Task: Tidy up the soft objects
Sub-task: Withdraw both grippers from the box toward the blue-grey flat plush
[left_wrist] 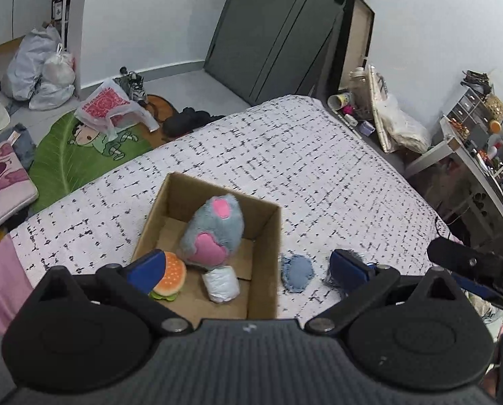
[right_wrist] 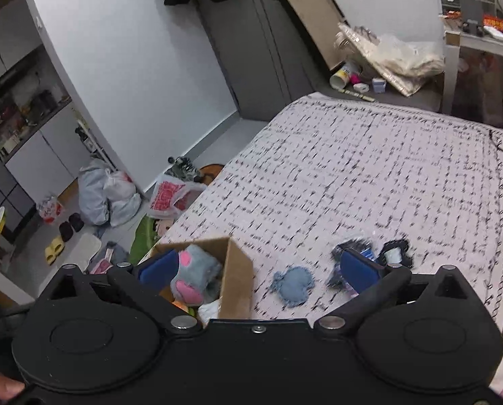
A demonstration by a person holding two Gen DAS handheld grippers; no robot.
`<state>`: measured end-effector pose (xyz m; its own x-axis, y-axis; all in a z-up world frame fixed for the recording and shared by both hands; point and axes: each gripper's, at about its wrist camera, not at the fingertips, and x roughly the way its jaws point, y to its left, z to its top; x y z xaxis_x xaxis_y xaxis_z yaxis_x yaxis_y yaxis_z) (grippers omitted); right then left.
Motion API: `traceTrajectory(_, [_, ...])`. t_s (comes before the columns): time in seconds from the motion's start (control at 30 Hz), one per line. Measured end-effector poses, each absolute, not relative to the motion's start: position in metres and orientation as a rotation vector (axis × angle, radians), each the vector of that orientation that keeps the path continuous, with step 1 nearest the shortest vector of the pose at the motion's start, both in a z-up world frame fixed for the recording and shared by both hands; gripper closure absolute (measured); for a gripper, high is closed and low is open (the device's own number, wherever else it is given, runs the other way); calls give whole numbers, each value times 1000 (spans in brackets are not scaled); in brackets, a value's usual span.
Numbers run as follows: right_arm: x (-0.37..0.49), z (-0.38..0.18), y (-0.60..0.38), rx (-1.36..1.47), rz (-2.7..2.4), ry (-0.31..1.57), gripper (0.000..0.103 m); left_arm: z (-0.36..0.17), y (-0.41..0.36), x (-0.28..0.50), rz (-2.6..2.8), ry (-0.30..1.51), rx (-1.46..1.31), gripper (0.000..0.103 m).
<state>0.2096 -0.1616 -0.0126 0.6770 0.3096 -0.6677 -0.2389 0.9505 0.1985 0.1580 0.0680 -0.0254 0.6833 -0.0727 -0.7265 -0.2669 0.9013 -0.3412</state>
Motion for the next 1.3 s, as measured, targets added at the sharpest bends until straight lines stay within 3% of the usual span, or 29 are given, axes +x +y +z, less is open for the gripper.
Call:
traceTrajectory(0.47, [231,5,-204,70,336,728,0,-12,14,169,100,814,-340,1])
traceTrajectory(0.7, [241,-38,-239,175,334,815,0,-22,-17,180,93,844,-272,1])
traceTrajectory(1.3, [270,-81,-315,422,290,890,0,-73,-79,229,108,942,-257,1])
